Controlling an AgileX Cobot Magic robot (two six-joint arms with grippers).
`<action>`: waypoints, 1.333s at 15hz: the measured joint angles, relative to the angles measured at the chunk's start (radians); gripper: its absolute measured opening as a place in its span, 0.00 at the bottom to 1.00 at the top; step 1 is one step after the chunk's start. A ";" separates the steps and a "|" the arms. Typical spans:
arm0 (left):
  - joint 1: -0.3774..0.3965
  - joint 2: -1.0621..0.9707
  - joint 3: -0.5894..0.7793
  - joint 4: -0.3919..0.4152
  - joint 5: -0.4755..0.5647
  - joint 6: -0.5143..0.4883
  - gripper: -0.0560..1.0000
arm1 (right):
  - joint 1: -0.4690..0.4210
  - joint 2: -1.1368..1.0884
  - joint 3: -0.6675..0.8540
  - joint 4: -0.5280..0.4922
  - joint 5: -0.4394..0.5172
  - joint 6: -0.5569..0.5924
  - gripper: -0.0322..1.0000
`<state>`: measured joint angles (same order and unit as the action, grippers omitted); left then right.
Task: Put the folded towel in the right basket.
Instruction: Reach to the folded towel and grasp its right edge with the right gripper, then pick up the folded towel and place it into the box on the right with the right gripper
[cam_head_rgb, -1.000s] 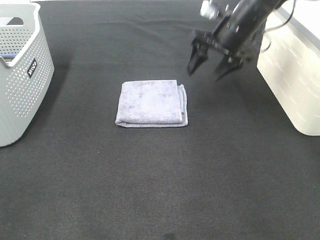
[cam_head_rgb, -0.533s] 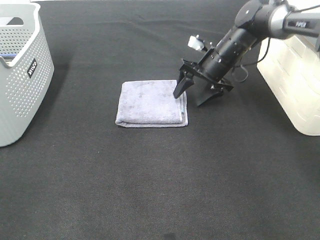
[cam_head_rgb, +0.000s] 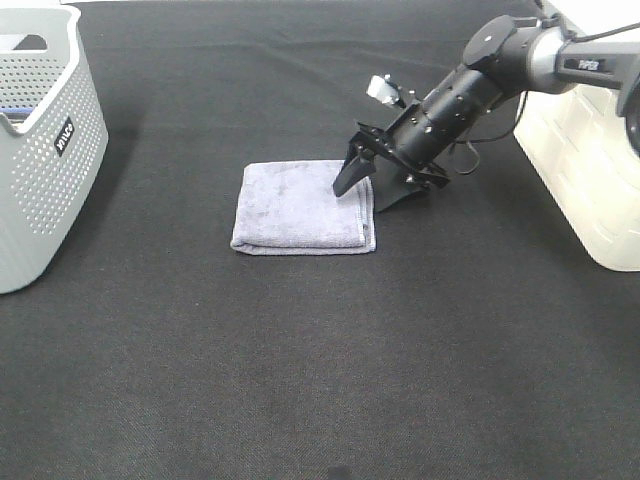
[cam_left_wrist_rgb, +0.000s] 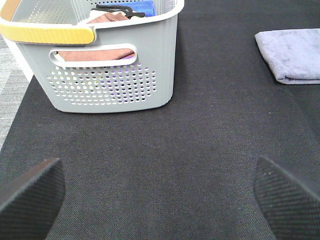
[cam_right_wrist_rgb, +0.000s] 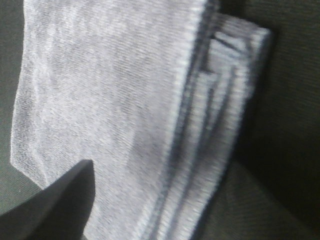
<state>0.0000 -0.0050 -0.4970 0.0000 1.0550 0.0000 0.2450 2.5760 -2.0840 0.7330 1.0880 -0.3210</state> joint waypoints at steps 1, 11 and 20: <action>0.000 0.000 0.000 0.000 0.000 0.000 0.98 | 0.018 0.004 -0.001 0.001 -0.006 -0.001 0.63; 0.000 0.000 0.000 0.000 0.000 0.000 0.98 | 0.034 -0.029 0.002 -0.035 -0.027 -0.029 0.10; 0.000 0.000 0.000 0.000 0.000 0.000 0.98 | -0.053 -0.549 0.002 -0.271 -0.057 -0.029 0.10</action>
<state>0.0000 -0.0050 -0.4970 0.0000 1.0550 0.0000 0.1920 2.0270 -2.0820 0.4620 1.0310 -0.3500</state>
